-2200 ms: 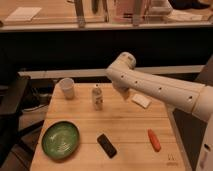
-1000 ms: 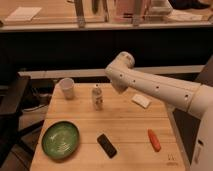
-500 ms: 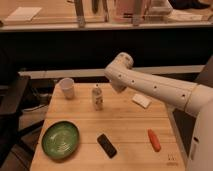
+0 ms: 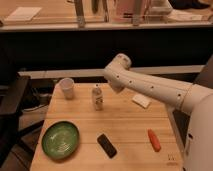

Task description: Knock the bottle over

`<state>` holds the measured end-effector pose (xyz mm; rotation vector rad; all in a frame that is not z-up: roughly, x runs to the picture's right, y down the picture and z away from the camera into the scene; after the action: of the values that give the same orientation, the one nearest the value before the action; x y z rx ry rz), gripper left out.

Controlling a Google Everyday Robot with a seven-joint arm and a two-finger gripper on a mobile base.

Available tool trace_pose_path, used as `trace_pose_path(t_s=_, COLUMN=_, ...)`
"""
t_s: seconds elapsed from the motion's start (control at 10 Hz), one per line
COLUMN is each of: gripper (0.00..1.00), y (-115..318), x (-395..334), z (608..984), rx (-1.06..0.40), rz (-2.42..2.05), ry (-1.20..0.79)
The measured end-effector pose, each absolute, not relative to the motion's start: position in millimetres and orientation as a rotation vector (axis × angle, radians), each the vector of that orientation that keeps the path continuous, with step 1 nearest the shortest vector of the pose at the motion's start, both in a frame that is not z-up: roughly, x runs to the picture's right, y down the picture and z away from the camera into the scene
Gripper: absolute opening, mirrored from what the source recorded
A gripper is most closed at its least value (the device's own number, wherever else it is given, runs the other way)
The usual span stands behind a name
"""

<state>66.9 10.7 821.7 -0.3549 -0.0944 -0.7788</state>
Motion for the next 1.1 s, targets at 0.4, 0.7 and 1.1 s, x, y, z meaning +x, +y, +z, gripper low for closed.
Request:
trace_pose_path(t_s=0.4, gripper=0.00, y=9, x=58, z=830, rx=-0.345, rz=-0.803, ry=-0.106)
trace_pose_path(t_s=0.7, gripper=0.00, y=8, x=51, z=835, rx=-0.338, rz=-0.820, ry=-0.117)
trace_pose_path(t_s=1.1, gripper=0.00, y=8, x=38, z=840, rx=-0.329, rz=-0.842, ry=-0.134)
